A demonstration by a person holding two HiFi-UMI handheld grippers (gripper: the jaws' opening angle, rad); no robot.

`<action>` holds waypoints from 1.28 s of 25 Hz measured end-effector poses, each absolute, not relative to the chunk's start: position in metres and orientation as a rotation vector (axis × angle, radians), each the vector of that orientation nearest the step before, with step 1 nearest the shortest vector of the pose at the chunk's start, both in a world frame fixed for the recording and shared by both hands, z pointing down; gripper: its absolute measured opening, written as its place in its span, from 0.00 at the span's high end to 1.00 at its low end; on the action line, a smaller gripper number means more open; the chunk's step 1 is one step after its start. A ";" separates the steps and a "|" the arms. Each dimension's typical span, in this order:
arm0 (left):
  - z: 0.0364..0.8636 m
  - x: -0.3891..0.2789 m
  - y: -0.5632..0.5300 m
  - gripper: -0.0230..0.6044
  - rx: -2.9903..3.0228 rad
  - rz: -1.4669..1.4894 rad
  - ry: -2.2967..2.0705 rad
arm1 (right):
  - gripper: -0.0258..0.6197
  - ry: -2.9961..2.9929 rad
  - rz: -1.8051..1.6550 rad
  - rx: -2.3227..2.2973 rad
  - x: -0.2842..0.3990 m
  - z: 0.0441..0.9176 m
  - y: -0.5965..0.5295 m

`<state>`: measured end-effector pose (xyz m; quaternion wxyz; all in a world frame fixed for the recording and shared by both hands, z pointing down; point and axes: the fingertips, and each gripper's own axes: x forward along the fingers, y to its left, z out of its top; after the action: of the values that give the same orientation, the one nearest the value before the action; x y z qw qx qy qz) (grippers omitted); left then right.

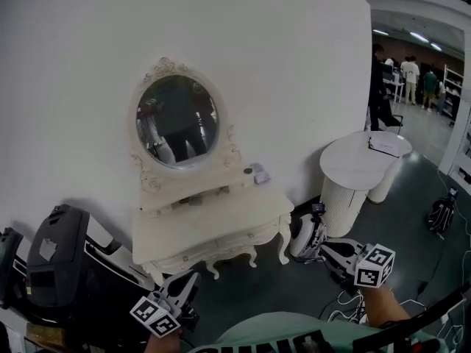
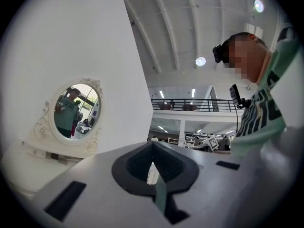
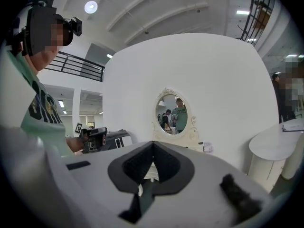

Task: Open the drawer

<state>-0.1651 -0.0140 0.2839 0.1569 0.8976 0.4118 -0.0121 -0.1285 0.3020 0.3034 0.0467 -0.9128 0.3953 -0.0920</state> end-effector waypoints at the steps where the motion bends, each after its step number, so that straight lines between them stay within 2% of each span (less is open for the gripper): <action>1: 0.285 -0.159 -0.022 0.95 2.562 -0.028 1.189 | 0.94 1.202 -0.286 -2.790 -0.124 0.304 0.293; 14: 0.316 -0.099 -0.043 0.95 2.527 0.027 1.165 | 0.94 1.244 -0.340 -2.784 -0.057 0.320 0.261; 21: 0.309 -0.054 -0.002 0.95 2.611 -0.010 1.049 | 0.94 1.401 -0.316 -2.724 0.018 0.322 0.294; 32: 0.296 0.026 0.125 0.95 2.634 -0.061 0.973 | 0.94 1.509 -0.295 -2.673 0.124 0.309 0.408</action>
<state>0.0256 0.1246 0.2962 0.1658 0.9249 0.3415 -0.0213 0.1244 0.4085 0.3090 0.0287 -0.8665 0.4892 -0.0956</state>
